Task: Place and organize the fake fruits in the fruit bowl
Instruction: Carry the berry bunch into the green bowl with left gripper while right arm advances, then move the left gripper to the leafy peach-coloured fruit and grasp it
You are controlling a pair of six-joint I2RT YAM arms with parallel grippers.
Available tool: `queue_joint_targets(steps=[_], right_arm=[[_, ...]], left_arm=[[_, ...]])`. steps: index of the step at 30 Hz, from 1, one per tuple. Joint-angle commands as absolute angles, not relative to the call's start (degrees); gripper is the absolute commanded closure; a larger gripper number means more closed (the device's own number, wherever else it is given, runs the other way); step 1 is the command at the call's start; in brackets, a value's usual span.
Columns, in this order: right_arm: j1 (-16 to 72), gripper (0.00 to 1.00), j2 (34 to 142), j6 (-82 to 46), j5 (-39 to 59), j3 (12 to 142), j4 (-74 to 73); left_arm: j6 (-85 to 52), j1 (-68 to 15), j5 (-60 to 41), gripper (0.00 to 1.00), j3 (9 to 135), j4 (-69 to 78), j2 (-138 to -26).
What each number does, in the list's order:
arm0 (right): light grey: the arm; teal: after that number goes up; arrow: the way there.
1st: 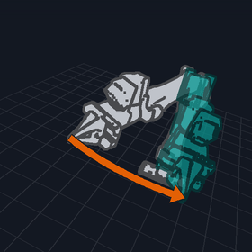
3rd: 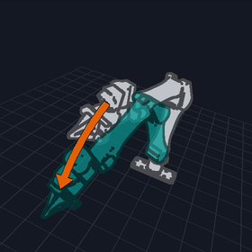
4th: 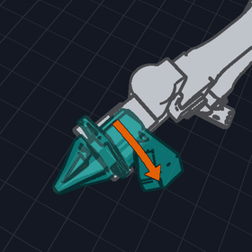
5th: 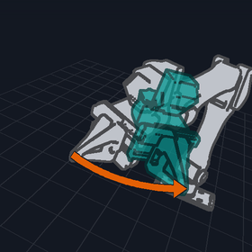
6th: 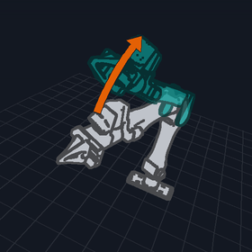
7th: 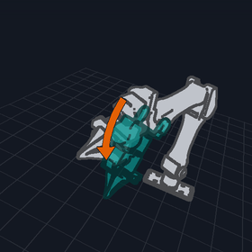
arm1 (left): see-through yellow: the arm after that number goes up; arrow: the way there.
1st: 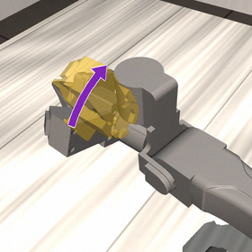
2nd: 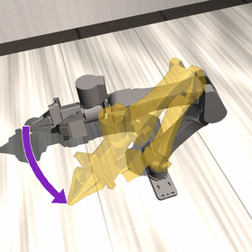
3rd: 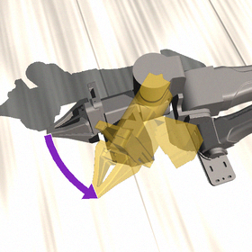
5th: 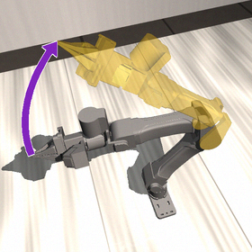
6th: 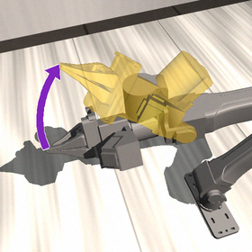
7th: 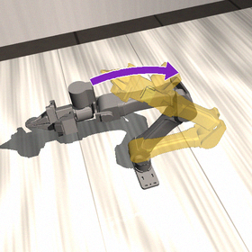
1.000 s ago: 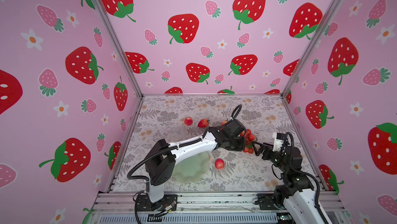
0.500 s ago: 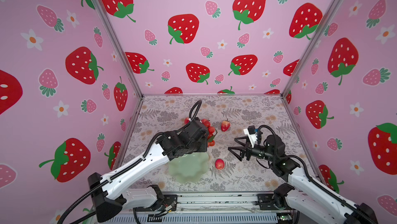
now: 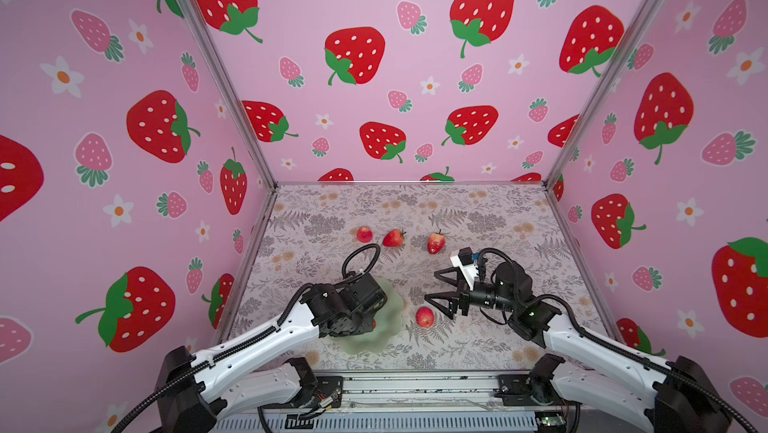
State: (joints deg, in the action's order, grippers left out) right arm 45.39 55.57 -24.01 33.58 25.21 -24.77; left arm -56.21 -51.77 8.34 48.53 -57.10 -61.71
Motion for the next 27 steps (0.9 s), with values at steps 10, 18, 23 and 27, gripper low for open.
queue_joint_targets(steps=[10, 18, 23, 27], right_arm=[[45.78, 0.01, 53.62, -22.20, 30.34, 24.13, -24.43], [45.75, 0.01, 54.24, -21.99, 26.41, 24.61, -23.49], [43.68, 0.01, 57.65, -25.66, 19.43, 24.83, -22.43], [41.73, 0.01, 59.15, -27.45, 18.48, 26.21, -23.70]], left_arm=[[-57.29, -52.62, 7.55, 0.72, 48.64, -57.64, -60.97], [-54.89, -53.54, 9.23, 0.58, 53.64, -60.17, -57.52], [-44.99, -54.32, 16.48, 0.48, 59.82, -55.24, -58.43], [-27.90, -51.63, 20.12, 0.32, 66.47, -48.76, -65.00]])
